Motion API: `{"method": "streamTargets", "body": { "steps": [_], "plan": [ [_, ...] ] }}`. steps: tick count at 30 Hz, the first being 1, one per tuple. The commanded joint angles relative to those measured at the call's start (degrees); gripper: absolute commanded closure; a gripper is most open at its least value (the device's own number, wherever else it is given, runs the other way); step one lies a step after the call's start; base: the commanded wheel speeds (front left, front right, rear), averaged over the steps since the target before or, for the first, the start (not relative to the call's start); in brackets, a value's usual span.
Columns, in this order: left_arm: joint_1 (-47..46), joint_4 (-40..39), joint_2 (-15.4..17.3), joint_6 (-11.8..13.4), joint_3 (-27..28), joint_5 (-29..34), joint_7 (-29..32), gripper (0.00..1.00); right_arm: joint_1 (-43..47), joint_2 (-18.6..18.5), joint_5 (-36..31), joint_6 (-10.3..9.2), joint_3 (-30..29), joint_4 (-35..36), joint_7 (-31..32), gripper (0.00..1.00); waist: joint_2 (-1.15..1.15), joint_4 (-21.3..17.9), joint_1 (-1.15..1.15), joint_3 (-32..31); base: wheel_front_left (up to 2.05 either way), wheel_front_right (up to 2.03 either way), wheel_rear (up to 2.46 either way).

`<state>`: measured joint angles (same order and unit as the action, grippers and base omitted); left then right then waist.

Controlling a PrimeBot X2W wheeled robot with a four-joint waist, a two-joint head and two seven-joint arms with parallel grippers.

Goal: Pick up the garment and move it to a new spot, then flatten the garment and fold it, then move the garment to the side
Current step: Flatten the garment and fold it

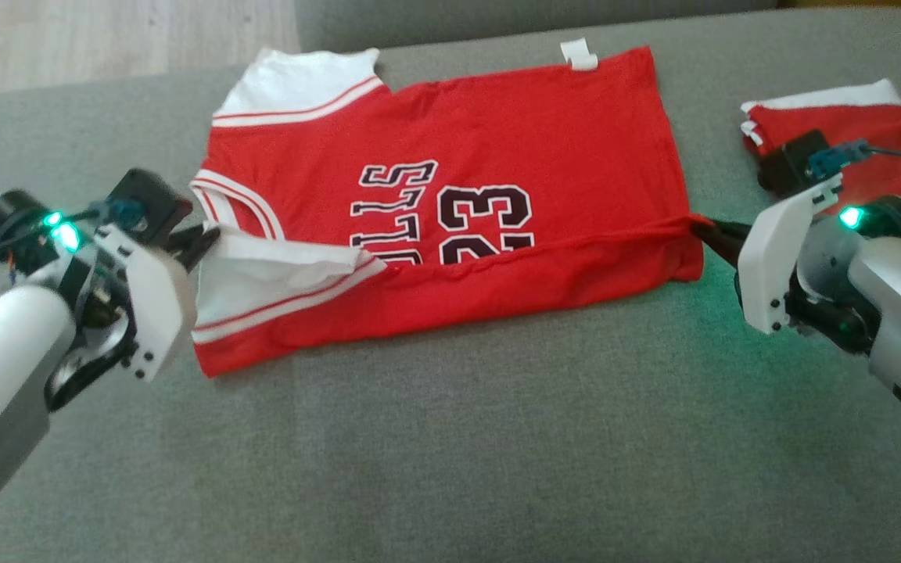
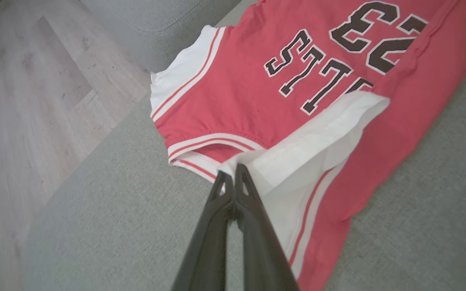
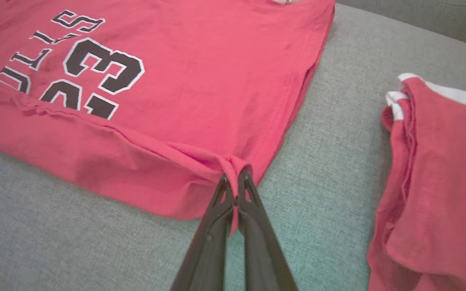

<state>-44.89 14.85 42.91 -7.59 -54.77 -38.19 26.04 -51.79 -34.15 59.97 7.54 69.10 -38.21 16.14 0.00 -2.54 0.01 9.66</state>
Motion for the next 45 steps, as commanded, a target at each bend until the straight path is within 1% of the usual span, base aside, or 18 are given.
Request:
{"method": "streamTargets", "body": {
  "steps": [1, 6, 10, 14, 15, 16, 18, 22, 26, 27, 29, 31, 32, 35, 37, 39, 42, 45],
  "plan": [
    [-6.88, 1.47, 1.55, 0.12, -0.5, 0.41, -1.33, 1.0, -1.93, 0.42, -0.25, -0.05, -0.69, -0.97, -1.09, 1.0, 0.0, -0.58, -0.01, 1.93, 0.0, 0.0, 0.0],
    [-11.75, 6.1, 0.78, 0.11, -5.19, 0.13, -4.33, 1.0, -3.49, 2.01, -0.25, -0.05, -0.18, -2.74, -2.05, 1.0, 0.0, -1.0, -0.01, 3.53, 0.0, 0.0, 0.0],
    [-14.28, 9.25, 0.07, 0.11, -7.23, 0.5, -6.56, 1.0, -4.22, 2.6, -0.11, -0.05, 0.19, -3.45, -2.52, 1.0, 0.0, -1.12, -0.01, 4.28, 0.0, 0.0, 0.0],
    [-16.85, 14.7, -2.05, 0.11, -7.64, 0.77, -10.27, 1.0, -5.05, 3.09, 0.27, -0.05, 0.47, -4.52, -3.37, 1.0, 0.0, -1.22, -0.01, 4.96, 0.0, 0.0, 0.0],
    [-17.24, 16.19, -2.8, 0.21, -7.3, 0.76, -11.55, 0.53, -5.32, 3.28, 0.28, -0.05, 0.25, -5.1, -4.16, 0.58, 0.0, -1.23, -0.01, 5.01, 0.0, 0.0, 0.0],
    [-17.45, 17.83, -3.66, 0.92, -6.56, 0.47, -13.16, 0.0, -5.4, 3.6, 0.68, -0.05, -0.2, -5.91, -4.77, 0.0, 0.0, -1.26, -0.01, 4.92, 0.0, 0.0, 0.0],
    [-17.75, 20.73, -5.18, 2.08, -5.43, 0.29, -16.63, 0.0, -5.76, 4.29, 1.3, -0.05, -1.31, -6.96, -6.98, 0.0, 0.0, -1.27, -0.01, 4.82, 0.0, 0.0, 0.0],
    [-17.81, 24.19, -7.84, 4.37, -3.04, -0.26, -24.54, 0.0, -6.33, 5.81, 1.52, -0.05, -4.15, -9.06, -14.56, 0.0, 0.0, -1.19, -0.01, 3.79, 0.0, 0.0, 0.0],
    [-16.54, 24.87, -10.54, 9.26, 2.44, -2.93, -36.27, 0.0, -5.95, 7.33, 1.65, -0.05, -7.5, -10.02, -24.18, 0.0, 0.0, -0.94, -0.01, 1.63, 0.0, 0.0, 0.0],
    [-15.8, 24.38, -11.11, 10.25, 3.73, -3.64, -38.24, 0.0, -5.7, 7.79, 1.65, -0.05, -8.59, -10.3, -26.82, 0.0, 0.0, -0.86, -0.01, 0.98, 0.0, 0.0, 0.0],
    [-13.87, 22.36, -12.06, 12.56, 6.76, -4.83, -40.36, 0.0, -5.11, 8.81, 1.3, -0.05, -11.17, -10.95, -29.87, 0.0, 0.0, -0.59, -0.01, -0.42, 0.0, 0.0, 0.0],
    [-11.07, 18.28, -12.9, 15.28, 10.62, -5.18, -40.93, 0.0, -4.43, 9.92, -0.15, -0.05, -14.64, -10.92, -30.97, 0.0, 0.0, -0.28, -0.01, -1.86, 0.0, 0.0, 0.0],
    [-9.32, 14.81, -13.25, 16.75, 13.2, -4.46, -40.98, 0.0, -4.34, 10.32, -1.39, -0.05, -18.36, -9.9, -31.06, 0.0, 0.0, -0.12, -0.01, -2.37, 0.0, 0.0, 0.0],
    [-1.08, 5.03, -14.68, 20.23, 20.13, -1.33, -41.01, 0.0, 0.03, 11.96, -8.05, -0.05, -32.05, -4.76, -31.11, 0.0, 0.0, 0.4, -0.01, -3.99, 0.0, 0.0, 0.0],
    [5.07, -0.27, -16.12, 21.72, 23.9, 1.07, -41.02, 0.0, 5.41, 13.74, -14.91, -0.05, -40.41, -0.37, -31.12, 0.0, 0.0, 0.79, -0.01, -4.97, 0.0, 0.0, 0.0],
    [11.04, -4.34, -18.08, 22.89, 27.27, 3.42, -41.03, 0.0, 12.04, 16.99, -21.04, -0.05, -48.13, 4.25, -31.13, 0.0, 0.0, 1.26, -0.01, -6.04, 0.0, 0.0, 0.0],
    [19.08, -8.24, -21.03, 23.05, 31.51, 6.81, -41.03, 0.0, 21.76, 22.21, -30.33, -0.05, -55.08, 10.94, -31.13, 0.0, 0.0, 1.76, -0.01, -7.4, 0.0, 0.0, 0.0],
    [26.38, -10.25, -23.97, 22.69, 35.66, 9.88, -41.03, 0.0, 30.13, 26.74, -37.84, -0.05, -59.08, 15.64, -31.13, 0.0, 0.0, 1.79, -0.01, -8.34, 0.0, 0.0, 0.0]
  ]
}}
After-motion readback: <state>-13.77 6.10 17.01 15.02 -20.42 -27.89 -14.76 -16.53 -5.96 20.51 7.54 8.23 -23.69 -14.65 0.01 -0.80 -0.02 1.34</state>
